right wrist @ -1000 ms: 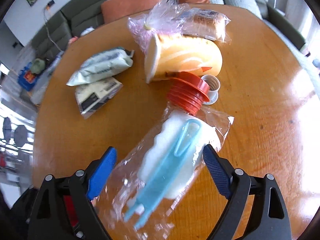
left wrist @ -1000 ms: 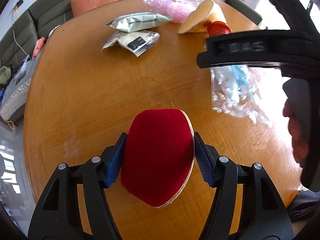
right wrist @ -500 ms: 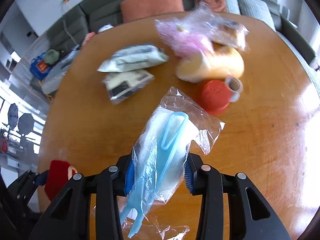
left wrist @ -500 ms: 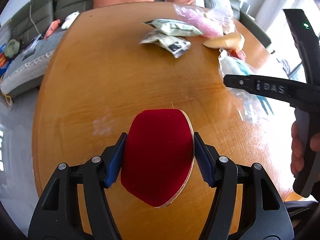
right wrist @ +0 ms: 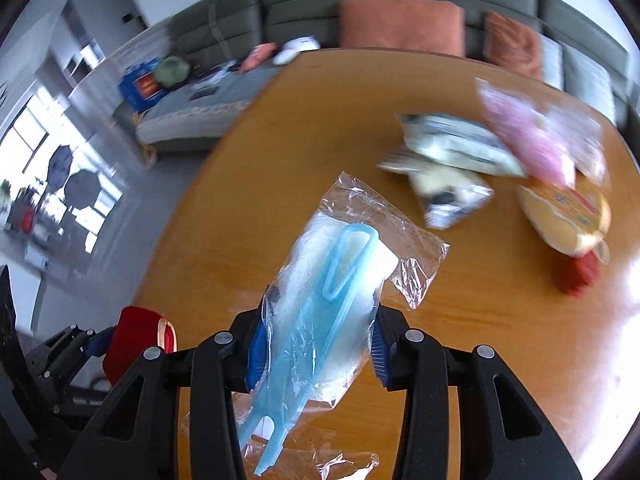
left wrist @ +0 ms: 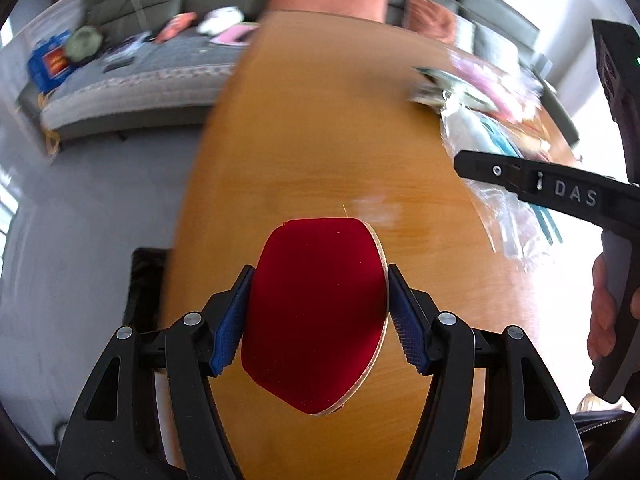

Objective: Collect trash
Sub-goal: 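Carry the paddle and toothbrush bag to the black bin and release both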

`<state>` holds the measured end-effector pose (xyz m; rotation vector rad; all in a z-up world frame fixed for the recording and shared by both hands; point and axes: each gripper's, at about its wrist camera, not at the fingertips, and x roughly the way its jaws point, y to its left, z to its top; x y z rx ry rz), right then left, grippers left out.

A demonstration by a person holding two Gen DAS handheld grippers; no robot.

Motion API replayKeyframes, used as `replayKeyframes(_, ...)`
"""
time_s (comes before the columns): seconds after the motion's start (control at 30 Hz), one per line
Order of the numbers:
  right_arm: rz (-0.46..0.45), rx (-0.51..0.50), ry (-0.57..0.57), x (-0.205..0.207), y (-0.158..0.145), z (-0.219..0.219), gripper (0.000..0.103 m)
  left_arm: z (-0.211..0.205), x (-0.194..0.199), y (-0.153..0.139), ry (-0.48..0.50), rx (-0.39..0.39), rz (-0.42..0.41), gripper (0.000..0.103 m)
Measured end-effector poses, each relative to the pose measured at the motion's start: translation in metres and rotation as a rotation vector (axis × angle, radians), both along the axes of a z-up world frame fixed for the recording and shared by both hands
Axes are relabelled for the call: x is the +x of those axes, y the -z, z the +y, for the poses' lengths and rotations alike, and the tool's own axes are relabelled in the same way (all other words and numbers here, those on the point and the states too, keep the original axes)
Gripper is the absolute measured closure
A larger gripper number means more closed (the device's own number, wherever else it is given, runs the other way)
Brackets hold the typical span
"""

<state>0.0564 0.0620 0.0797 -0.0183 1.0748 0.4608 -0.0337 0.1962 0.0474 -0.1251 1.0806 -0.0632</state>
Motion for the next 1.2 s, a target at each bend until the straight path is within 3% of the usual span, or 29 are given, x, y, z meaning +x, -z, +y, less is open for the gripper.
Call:
replayKeyframes(0.63, -0.025, 0.001, -0.418, -0.031, -0.013, 0.21, 0.057, 0.184, -0.073, 0.019, -0.444, 0.018, 0.041, 0.04)
replayKeyframes(0.8, -0.024, -0.001, -0.505, -0.038, -0.011, 0.259, 0.056, 0.215, -0.079, 0.027, -0.514, 0.025, 0.065, 0.04)
replayKeyframes(0.87, -0.012, 0.013, -0.526, -0.037, -0.01, 0.274, 0.051, 0.223, -0.08, 0.029, -0.53, 0.029, 0.068, 0.039)
replayKeyframes(0.9, -0.004, 0.018, -0.536, -0.036, -0.01, 0.28, 0.04, 0.227, -0.08, 0.03, -0.539, 0.03, 0.075, 0.039)
replayKeyframes(0.93, 0.01, 0.017, -0.547, -0.033, -0.01, 0.291, 0.035, 0.232, -0.079, 0.032, -0.552, 0.03, 0.09, 0.035)
replayKeyframes(1.0, 0.006, 0.015, -0.554, -0.03, -0.011, 0.305, 0.029, 0.242, -0.079, 0.035, -0.603, 0.044, 0.117, 0.005)
replayKeyframes(1.2, -0.002, 0.024, -0.556, -0.03, -0.012, 0.313, 0.029, 0.26, -0.082, 0.035, -0.658, 0.041, 0.117, 0.005)
